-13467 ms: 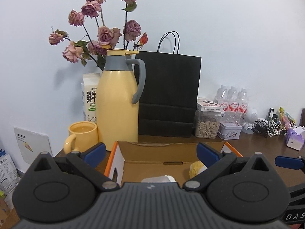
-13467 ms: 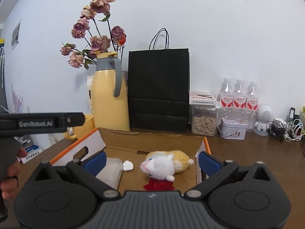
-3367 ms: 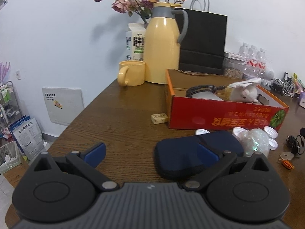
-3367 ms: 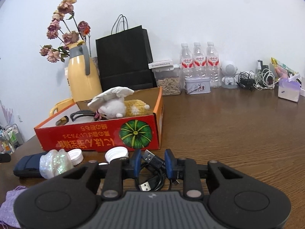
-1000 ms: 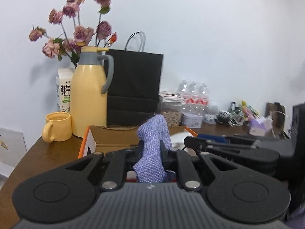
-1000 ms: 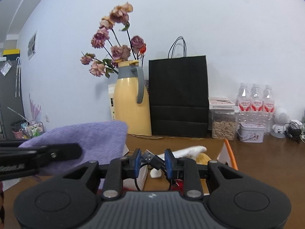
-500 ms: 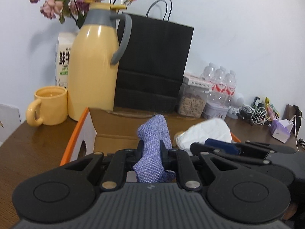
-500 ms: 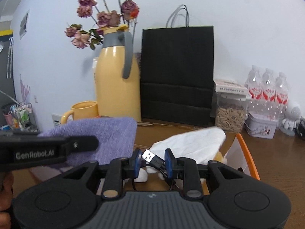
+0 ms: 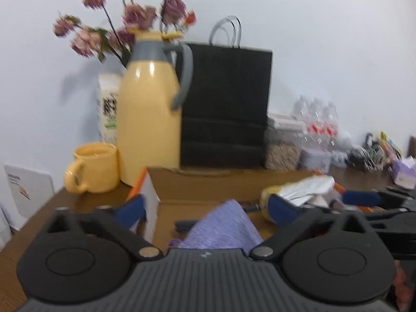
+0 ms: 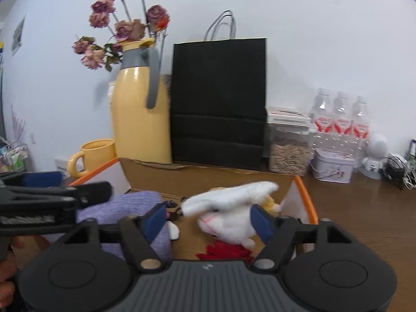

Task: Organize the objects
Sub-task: 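Carry the USB cable into the box with the right tool while the left tool drops the pouch in, then lift both open tools out of the cardboard box back toward the table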

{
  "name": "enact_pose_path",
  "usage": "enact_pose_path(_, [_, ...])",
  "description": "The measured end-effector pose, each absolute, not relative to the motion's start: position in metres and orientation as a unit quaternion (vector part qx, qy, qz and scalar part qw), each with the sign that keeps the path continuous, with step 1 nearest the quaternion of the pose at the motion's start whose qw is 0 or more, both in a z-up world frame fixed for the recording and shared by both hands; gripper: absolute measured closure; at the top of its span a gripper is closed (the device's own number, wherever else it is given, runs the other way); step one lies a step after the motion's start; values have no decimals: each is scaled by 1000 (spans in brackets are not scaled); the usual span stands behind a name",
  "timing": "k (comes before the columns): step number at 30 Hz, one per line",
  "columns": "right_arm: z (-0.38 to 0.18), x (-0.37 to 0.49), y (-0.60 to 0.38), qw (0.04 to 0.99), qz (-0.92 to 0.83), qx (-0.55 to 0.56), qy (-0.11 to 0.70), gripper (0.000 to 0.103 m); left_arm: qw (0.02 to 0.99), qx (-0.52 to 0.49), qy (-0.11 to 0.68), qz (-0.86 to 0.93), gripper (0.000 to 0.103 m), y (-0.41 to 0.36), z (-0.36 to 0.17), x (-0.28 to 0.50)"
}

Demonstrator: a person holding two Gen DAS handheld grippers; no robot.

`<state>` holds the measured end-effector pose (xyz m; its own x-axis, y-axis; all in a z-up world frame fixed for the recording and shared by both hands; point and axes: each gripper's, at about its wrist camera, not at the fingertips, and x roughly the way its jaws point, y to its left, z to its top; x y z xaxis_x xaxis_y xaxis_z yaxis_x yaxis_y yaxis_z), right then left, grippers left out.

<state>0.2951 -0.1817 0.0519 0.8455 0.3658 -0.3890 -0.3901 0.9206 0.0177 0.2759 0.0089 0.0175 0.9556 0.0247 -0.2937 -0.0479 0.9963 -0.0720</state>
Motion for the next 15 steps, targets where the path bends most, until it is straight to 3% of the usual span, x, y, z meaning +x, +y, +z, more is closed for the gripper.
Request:
enact_pose_path(1, [53,294,-185,961,191,-26,197,9,989,-41,143,21,0,10,19,275])
enact_pose_path(3, [54,293,-190,963,186,-22,196,1,989,-45,141,23,0,11,21,273])
enact_pose_path(15, [62,270,-213,967,181,-5,179,0,988,-33,147,20,0,10,24,257])
